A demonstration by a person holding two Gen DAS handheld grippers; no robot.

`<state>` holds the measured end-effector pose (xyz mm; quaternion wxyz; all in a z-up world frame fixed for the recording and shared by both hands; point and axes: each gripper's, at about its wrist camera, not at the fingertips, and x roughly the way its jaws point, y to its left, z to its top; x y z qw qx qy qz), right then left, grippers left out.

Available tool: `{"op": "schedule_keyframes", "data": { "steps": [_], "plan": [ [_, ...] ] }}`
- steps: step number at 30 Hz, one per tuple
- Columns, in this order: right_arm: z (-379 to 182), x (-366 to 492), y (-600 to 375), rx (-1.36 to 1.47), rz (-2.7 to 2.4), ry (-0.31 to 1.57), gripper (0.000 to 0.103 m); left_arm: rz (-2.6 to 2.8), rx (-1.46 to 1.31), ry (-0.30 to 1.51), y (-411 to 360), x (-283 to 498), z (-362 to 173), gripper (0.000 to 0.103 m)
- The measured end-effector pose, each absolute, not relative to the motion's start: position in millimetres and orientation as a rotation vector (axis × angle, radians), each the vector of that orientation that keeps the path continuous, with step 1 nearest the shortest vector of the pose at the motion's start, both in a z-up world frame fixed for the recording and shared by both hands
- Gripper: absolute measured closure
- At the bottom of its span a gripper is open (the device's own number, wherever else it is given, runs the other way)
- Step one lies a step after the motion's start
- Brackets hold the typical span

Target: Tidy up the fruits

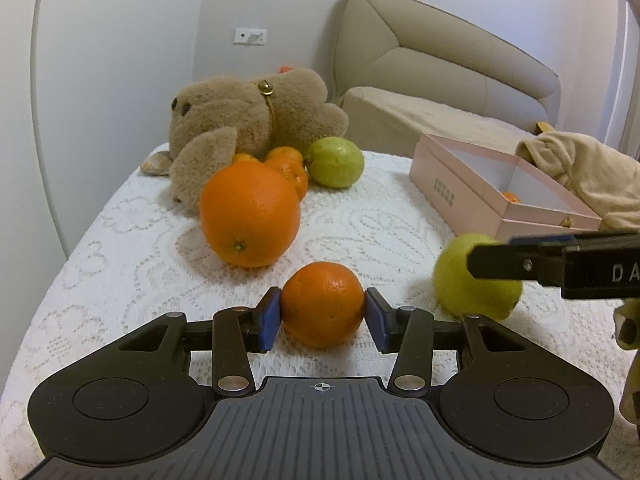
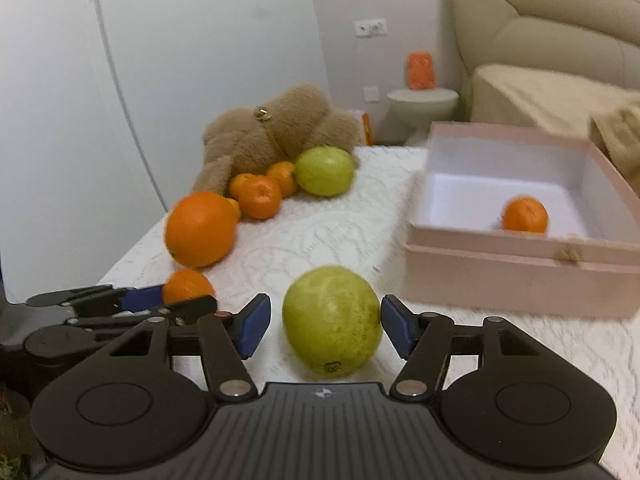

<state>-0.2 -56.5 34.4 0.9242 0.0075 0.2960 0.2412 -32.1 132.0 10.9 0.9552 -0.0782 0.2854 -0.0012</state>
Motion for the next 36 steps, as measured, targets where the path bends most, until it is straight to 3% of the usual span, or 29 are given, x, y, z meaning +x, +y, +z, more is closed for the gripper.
{"op": "schedule_keyframes", "data": {
  "steps": [12,17,21,25,28,31,36],
  "plan": [
    [25.3,14.2,-55.8,-0.017,0.442,0.627,0.037,-0.018,-0.188,0.593,134.1,-30.9,9.1,0.053],
    [10.5,22.0,-60.4,0.005,0.447,0.699,0.033,-0.022,-0.194,0.597,134.1,-30.3,8.4,0.053],
    [3.3,20.2,-57.7,0.014,0.464,0.709,0.023,-0.022,-0.195,0.597,133.8,-30.1,8.1,0.053],
    [2.9,11.7,-57.1,-0.014,0.463,0.694,0.022,-0.023,-0.200,0.597,133.9,-30.2,7.8,0.053],
    [4.5,6.0,-61.4,-0.016,0.448,0.680,0.024,-0.023,-0.201,0.597,133.9,-30.3,7.6,0.053],
    [9.9,3.9,-61.7,-0.033,0.437,0.662,0.045,-0.023,-0.202,0.597,134.2,-30.4,7.6,0.053],
    [15.8,5.1,-54.5,-0.043,0.442,0.636,0.046,-0.025,-0.207,0.597,134.4,-30.6,7.4,0.053]
  ]
}}
